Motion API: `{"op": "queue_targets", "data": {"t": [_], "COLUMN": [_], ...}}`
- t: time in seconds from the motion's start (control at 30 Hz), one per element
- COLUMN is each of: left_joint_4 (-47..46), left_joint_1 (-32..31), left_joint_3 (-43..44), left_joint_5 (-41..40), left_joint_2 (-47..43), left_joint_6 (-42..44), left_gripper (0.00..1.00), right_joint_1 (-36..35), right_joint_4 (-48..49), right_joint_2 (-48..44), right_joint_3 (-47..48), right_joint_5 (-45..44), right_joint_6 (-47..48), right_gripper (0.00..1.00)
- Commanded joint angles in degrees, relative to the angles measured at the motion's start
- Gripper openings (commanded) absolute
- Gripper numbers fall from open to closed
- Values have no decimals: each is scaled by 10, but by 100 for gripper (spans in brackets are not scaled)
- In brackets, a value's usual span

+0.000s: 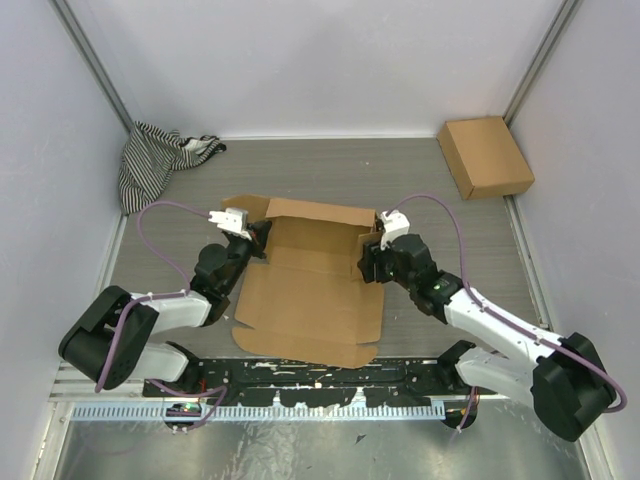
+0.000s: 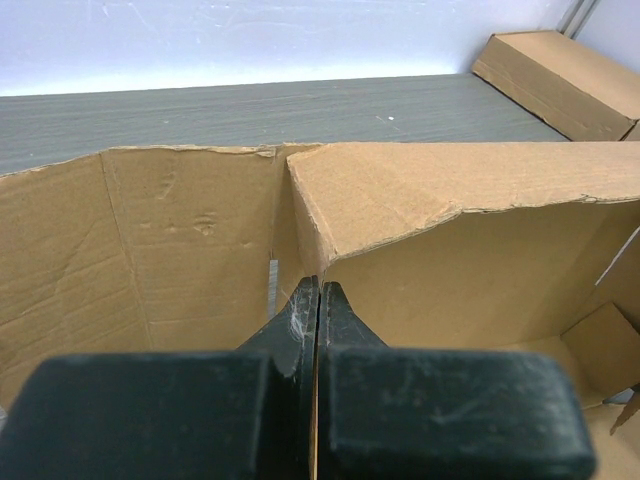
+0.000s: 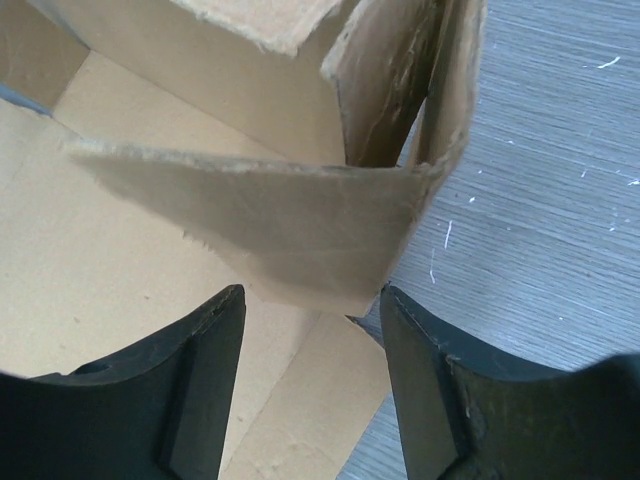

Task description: Fold the paper box

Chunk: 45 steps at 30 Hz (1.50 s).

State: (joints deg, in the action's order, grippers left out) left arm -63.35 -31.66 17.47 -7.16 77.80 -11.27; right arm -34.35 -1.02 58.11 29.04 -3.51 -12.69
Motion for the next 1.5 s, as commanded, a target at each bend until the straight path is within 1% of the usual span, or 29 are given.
{"op": "queue_targets", "data": {"t": [0.0,0.1,0.27,0.4,0.6,0.8,0.83,0.93,1.03,1.1,1.13,1.27,1.37,1.47], "left_joint_4": [-7,-7,-6,1,4,5,4,7,8,6,6,4,5,5], "left_joint_1": [-4,-5,-6,-5,-5,-7,-7,-8,-8,-8,-9,-10,-11,-13], "left_joint_3": [-5,-5,-7,-7,-6,-6,-6,-5,-5,-4,-2,1,1,0], "left_joint_5": [2,3,1,1,3,7,7,9,11,12,14,16,15,15], "left_joint_2": [3,3,0,-4,-8,-7,-8,-11,-8,-2,1,5,4,2], "left_joint_6": [-3,-2,1,3,5,4,4,5,6,6,5,6,7,8], "left_gripper": [0,0,0,0,0,0,0,0,0,0,0,0,0,0], "right_joint_1": [-11,-12,-12,-13,-15,-15,-15,-15,-16,-16,-16,-16,-16,-16], "right_joint_4": [64,74,95,97,127,109,110,122,136,140,139,141,128,106], "right_joint_2": [13,30,58,73,46,78,78,75,77,83,88,108,126,141], "right_joint_3": [1,8,23,36,13,38,38,34,29,31,33,45,58,68], "right_joint_5": [-82,-133,-160,-144,-120,-135,-137,-127,-105,-96,-96,-36,-41,-102], "right_joint_6": [-16,-16,-2,5,13,12,10,11,21,34,40,56,53,38], "right_gripper": [62,64,64,64,62,57,58,64,67,66,65,58,45,30]}}
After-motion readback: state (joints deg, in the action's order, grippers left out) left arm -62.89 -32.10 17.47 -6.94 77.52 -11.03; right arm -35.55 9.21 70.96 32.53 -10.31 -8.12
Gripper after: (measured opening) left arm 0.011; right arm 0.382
